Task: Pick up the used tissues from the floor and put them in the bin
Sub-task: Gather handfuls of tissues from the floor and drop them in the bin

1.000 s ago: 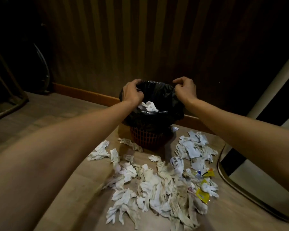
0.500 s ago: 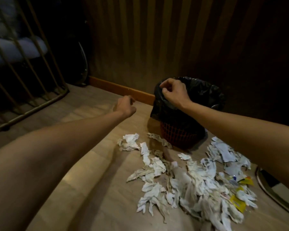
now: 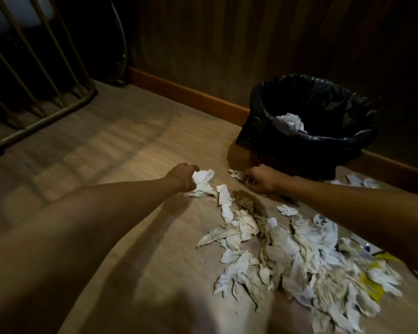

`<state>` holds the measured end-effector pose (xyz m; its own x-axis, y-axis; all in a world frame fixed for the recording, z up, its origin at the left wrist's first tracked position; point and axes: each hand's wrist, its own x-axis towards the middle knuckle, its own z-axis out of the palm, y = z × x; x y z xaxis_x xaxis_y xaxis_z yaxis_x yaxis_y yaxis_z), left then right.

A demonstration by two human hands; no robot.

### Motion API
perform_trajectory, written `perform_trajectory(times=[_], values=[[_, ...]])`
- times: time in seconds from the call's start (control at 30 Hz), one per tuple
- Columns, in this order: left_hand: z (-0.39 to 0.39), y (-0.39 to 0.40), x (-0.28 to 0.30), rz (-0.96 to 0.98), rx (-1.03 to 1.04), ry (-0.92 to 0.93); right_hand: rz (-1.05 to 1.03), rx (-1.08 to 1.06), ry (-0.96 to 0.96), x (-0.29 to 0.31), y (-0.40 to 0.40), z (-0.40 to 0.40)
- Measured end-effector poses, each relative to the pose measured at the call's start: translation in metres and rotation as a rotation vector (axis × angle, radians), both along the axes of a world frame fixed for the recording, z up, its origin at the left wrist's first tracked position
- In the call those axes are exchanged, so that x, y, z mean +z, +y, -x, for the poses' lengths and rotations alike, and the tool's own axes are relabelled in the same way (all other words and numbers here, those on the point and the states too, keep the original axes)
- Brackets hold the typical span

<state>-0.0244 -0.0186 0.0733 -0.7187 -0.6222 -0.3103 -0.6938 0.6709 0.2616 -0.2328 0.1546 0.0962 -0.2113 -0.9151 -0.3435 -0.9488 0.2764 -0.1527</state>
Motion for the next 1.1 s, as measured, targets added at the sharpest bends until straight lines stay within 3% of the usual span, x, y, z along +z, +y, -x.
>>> perform_trajectory(times=[0.17,0.4,0.5,0.77,0.83,0.97,1.1], values=[[0.029,0.007,-0.049,-0.031,0.004,-0.002,-0.242,-0.129,0.162,-0.060,0.005,-0.002],[0.048,0.005,-0.075,0.016,-0.001,-0.105,-0.134,-0.506,0.028,-0.089,-0.038,-0.012],[0.043,0.000,-0.081,-0.029,-0.006,0.017,-0.116,-0.552,-0.015,-0.097,-0.047,-0.017],[-0.001,0.003,-0.081,-0.091,-0.091,0.109,0.139,-0.333,-0.172,-0.100,-0.053,-0.021],[-0.013,0.008,-0.076,-0.127,-0.117,0.083,0.120,-0.170,-0.180,-0.096,-0.048,-0.026],[-0.035,0.031,-0.066,-0.126,-0.170,0.134,-0.100,0.236,-0.008,-0.105,-0.032,-0.033],[-0.045,0.057,-0.054,-0.019,-0.491,0.181,-0.035,0.257,-0.049,-0.090,-0.038,-0.038]])
